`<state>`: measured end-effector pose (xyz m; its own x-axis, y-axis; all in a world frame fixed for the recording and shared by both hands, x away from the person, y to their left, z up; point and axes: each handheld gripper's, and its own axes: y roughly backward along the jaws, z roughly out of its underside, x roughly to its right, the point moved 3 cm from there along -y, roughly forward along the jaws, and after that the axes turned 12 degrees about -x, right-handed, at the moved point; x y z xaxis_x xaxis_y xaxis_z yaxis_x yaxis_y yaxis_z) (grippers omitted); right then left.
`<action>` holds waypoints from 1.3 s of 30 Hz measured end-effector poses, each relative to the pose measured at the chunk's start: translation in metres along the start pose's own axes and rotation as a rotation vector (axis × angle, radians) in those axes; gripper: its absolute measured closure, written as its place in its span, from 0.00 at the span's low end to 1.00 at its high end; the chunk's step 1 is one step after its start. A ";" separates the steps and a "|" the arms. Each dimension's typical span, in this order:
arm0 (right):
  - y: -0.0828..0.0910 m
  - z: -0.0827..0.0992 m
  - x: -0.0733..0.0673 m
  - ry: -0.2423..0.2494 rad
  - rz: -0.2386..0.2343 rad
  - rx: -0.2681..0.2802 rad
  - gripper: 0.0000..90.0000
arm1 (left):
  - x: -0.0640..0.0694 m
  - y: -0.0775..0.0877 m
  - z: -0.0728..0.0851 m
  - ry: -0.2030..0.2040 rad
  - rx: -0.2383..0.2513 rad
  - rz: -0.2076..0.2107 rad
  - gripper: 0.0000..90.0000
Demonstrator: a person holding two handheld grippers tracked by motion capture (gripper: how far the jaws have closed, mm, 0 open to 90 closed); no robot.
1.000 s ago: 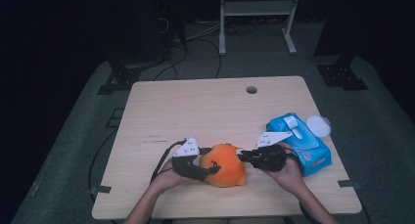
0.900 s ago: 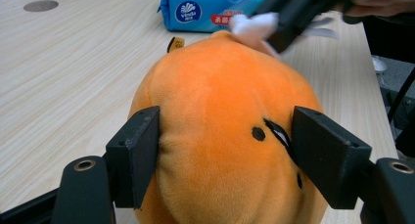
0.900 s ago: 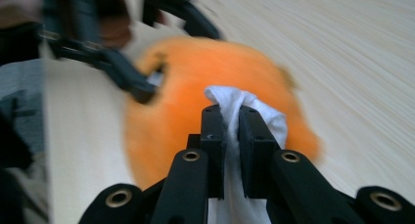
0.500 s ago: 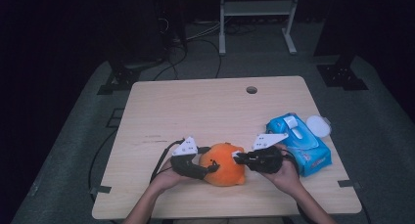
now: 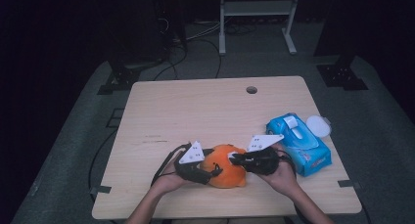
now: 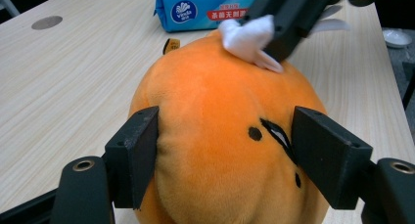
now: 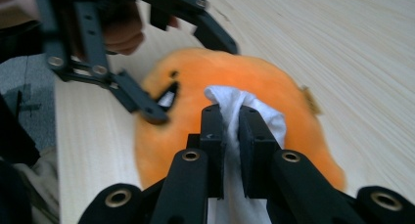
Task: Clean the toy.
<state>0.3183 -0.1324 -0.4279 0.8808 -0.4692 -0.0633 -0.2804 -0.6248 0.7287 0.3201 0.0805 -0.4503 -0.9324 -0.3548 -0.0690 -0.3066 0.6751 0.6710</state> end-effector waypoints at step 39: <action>0.002 -0.011 -0.008 0.005 -0.012 0.038 0.90 | 0.010 -0.001 -0.004 -0.068 0.009 0.012 0.32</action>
<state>0.3150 -0.1235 -0.4188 0.8859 -0.4588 -0.0686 -0.2842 -0.6536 0.7015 0.3113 0.0739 -0.4486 -0.9468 -0.3020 -0.1116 -0.2969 0.6848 0.6655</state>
